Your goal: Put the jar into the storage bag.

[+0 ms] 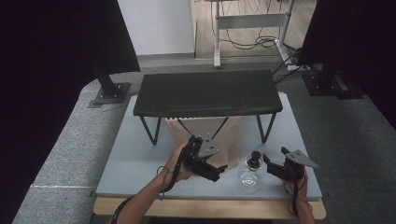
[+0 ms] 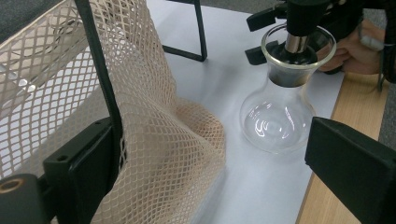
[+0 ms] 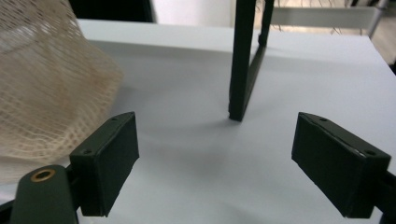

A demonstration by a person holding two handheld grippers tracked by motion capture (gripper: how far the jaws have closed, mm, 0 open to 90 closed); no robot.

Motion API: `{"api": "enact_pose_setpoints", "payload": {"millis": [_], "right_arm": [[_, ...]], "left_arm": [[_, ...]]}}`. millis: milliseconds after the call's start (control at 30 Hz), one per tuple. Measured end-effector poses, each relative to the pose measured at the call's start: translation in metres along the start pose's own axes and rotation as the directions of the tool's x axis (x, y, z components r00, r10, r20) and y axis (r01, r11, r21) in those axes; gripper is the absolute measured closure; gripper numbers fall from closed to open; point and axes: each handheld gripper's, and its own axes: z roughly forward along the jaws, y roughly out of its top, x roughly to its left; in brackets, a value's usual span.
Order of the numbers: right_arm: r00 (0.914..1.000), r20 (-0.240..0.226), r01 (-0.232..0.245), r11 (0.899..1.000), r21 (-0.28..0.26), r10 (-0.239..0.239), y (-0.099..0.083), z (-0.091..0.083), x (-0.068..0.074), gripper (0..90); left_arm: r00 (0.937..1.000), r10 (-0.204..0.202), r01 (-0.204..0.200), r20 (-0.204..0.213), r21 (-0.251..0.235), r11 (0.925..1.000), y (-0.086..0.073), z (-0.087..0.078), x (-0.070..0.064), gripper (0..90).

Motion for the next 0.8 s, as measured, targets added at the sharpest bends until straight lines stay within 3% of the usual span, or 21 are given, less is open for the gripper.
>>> {"api": "enact_pose_setpoints", "payload": {"millis": [800], "right_arm": [[0.9933, -0.115, -0.005, 0.991, -0.132, -0.011, 0.015, -0.042, 0.008, 17.7]], "left_arm": [[0.9998, -0.015, 0.015, -0.009, -0.001, 0.9999, -0.003, 0.003, -0.001, 5.4]]}}
